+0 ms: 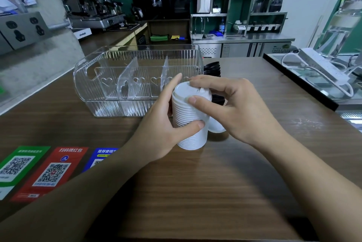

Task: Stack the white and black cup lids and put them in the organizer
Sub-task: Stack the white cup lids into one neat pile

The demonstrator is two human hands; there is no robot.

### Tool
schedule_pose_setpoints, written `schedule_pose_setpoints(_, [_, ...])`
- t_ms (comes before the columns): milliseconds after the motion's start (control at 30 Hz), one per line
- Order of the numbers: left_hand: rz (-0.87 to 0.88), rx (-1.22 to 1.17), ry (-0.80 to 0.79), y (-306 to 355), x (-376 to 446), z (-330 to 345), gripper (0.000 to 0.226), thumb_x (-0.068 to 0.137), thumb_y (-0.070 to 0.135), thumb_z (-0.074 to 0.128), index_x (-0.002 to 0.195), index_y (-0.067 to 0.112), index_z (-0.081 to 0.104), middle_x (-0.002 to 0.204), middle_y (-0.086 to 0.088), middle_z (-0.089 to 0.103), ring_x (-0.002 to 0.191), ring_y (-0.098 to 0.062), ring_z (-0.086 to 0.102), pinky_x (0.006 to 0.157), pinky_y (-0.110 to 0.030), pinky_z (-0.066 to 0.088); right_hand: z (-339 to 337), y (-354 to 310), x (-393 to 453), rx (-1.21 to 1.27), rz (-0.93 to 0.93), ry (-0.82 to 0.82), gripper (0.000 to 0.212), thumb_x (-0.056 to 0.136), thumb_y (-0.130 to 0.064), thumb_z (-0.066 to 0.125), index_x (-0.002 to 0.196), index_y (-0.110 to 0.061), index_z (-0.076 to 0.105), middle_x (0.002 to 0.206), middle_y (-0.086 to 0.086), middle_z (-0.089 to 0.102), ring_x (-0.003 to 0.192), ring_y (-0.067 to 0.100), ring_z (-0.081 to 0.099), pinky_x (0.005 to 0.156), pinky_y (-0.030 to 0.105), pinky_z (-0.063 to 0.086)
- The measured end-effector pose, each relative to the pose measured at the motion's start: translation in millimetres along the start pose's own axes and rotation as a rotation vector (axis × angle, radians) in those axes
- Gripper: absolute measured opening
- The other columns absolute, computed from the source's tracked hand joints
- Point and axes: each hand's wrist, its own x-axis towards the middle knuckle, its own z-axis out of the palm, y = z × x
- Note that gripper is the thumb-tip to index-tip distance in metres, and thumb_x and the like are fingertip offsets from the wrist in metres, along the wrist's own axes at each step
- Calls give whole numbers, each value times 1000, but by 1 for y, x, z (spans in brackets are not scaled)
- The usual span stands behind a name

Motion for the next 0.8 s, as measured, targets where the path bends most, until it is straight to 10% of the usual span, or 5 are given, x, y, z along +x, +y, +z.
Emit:
schedule_pose_setpoints(267, [86,44,18,-1,2,-4,103,93,12,95,173,32,35,160,13,59,153,-19,59,126,-51,51,-6,5,2,103,22,-52,46,98,-29,82,142,-16,73,131,-12,78,124,1,72,111,28,56])
schedule_pose_setpoints(400, [86,64,53,-5,4,-17,95,95,12,93,170,33,39,157,15,60,148,-15,60,122,-51,54,-35,19,8,-14,76,-19,19,108,-25,71,123,-21,82,114,-12,83,109,10,78,102,37,60])
schedule_pose_setpoints(800, [87,175,95,-9,6,-24,88,95,22,94,166,35,43,158,10,59,147,-19,59,122,-56,51,-36,41,-1,-532,231,-511,25,84,-37,92,106,-40,82,104,-17,71,100,7,67,93,31,55])
